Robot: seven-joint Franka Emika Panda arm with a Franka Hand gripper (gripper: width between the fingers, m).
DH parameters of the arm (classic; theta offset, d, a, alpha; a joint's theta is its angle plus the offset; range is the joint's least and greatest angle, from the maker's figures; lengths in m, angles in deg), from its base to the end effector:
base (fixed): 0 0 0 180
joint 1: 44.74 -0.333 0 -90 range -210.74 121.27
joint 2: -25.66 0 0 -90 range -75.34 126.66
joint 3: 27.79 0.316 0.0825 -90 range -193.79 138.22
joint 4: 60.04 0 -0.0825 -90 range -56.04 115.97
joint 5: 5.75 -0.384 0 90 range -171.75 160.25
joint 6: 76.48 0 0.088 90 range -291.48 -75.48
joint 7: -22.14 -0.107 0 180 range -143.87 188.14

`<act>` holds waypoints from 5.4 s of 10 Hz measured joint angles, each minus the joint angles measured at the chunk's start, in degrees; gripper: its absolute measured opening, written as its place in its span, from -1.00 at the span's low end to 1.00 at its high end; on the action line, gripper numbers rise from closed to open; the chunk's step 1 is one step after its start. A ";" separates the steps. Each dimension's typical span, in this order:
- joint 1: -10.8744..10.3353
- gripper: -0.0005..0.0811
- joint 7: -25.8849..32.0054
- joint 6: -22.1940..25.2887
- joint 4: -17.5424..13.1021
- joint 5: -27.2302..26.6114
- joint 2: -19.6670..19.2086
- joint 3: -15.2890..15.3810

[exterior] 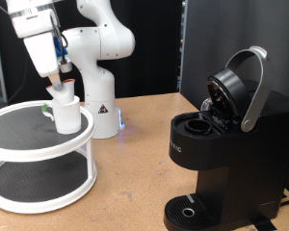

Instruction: Make a cup of coffee with the keurig machine

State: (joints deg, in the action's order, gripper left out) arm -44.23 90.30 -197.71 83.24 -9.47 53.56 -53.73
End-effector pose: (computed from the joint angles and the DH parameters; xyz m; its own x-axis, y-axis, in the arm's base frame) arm 0.3680 -0.1842 0.4443 0.7197 0.6435 0.2605 0.6757 -0.7355 -0.0501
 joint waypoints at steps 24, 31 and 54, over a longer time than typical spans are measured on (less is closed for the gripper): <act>-13.71 -0.79 -19.58 -3.19 -11.36 -24.01 -8.14 13.67; -14.22 -0.79 -12.40 -2.14 -11.64 -26.12 -12.22 13.11; -14.65 -0.79 -12.09 -10.40 -9.97 -26.09 -19.38 16.99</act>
State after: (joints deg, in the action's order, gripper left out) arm -58.88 78.22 -208.11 73.27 -35.56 34.18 -36.73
